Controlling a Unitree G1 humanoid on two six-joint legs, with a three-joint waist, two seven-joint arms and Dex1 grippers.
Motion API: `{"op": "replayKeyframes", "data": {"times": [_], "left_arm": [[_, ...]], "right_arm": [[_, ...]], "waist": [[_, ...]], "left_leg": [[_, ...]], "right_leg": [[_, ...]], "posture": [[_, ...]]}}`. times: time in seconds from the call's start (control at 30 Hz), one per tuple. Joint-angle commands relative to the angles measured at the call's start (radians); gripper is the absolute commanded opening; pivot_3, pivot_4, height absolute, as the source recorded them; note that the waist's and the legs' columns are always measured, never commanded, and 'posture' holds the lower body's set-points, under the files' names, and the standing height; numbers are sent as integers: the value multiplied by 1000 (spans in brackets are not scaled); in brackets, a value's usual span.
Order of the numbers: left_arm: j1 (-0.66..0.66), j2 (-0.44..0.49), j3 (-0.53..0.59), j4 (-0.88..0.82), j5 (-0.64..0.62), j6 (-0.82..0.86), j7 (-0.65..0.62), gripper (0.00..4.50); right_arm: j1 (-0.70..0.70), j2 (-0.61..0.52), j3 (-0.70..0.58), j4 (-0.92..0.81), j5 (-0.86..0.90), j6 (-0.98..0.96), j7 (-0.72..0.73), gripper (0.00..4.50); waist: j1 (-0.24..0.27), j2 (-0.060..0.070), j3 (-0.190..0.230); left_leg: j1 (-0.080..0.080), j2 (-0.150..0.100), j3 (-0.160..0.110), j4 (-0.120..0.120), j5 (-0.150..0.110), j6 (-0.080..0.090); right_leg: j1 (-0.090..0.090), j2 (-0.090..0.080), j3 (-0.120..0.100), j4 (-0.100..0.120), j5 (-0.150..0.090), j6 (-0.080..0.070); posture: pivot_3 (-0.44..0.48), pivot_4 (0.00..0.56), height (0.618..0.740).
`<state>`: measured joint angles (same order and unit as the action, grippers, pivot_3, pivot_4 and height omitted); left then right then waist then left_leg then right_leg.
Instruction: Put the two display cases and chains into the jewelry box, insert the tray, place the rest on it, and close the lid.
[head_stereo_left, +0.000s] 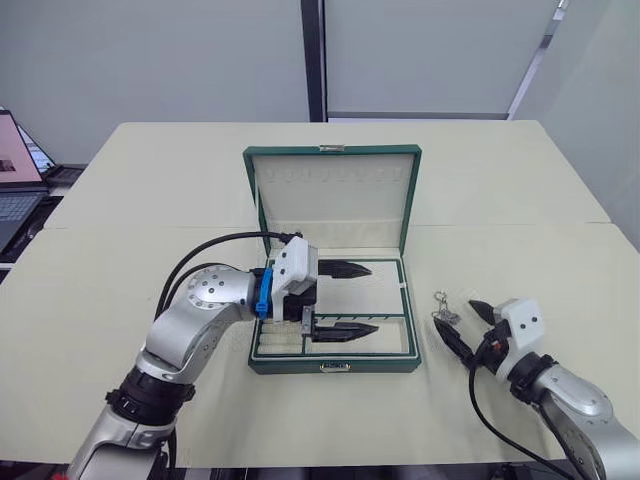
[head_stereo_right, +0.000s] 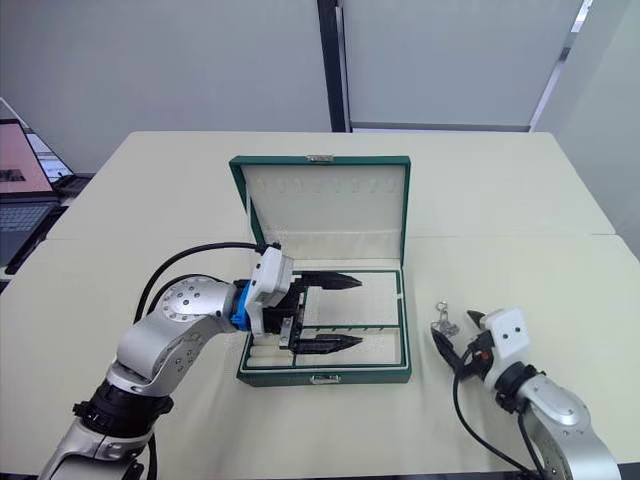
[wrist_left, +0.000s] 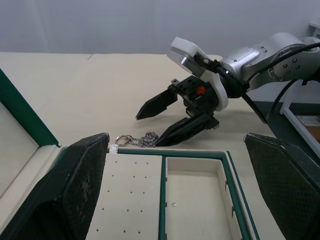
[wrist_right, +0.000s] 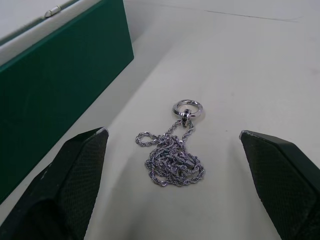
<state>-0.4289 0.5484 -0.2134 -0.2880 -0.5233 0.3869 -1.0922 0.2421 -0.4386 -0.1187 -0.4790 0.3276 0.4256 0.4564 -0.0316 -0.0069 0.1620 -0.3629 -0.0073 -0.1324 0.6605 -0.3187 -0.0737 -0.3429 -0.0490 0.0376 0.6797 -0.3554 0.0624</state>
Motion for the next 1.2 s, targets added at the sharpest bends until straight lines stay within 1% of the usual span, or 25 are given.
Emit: {"op": "replayKeyframes", "data": {"times": [0.03, 0.37, 0.57, 0.73, 1.1, 1.2], "left_arm": [[-14, -18, -11, -17, 22, -18, 7, 4500], [-4, -40, -18, -10, 64, -56, 3, 4500], [-8, -58, -13, -11, 65, -50, 21, 4500], [-6, -58, -11, -12, 67, -51, 27, 4500], [-10, -70, -15, -11, 68, -49, 41, 4500], [-12, -74, -15, -10, 69, -48, 44, 4500]], "right_arm": [[-9, 10, 26, -26, -39, 4, -36, 4479], [-45, 19, 91, 35, -121, 28, -76, 4479], [-63, 37, 111, 74, -149, 30, -91, 4479], [-55, 30, 124, 86, -171, 49, -92, 4479], [-38, 28, 125, 94, -156, 104, -88, 4479], [-34, 32, 125, 105, -154, 104, -87, 3880]], "waist": [[0, 0, 0], [0, 0, 0], [0, -1, -1], [-1, -1, -1], [0, -3, -4], [0, -3, -4]], "left_leg": [[0, 0, 0, 0, 0, 0], [0, 0, 0, 1, 0, 0], [0, 0, 0, 1, 0, 0], [1, 0, 0, 1, 0, 0], [1, 0, -1, 1, 0, 0], [1, 0, -1, 1, 0, 0]], "right_leg": [[0, 0, 0, 0, 0, 0], [0, 0, 0, 0, 0, 0], [0, 0, 0, 0, 0, 0], [0, 0, 0, 0, 0, 0], [1, 0, 0, 0, 0, 0], [1, 0, 0, 0, 0, 0]], "posture": [[0, 150, 740], [0, 150, 740], [0, 150, 740], [0, 150, 740], [0, 150, 740], [0, 150, 740]]}}
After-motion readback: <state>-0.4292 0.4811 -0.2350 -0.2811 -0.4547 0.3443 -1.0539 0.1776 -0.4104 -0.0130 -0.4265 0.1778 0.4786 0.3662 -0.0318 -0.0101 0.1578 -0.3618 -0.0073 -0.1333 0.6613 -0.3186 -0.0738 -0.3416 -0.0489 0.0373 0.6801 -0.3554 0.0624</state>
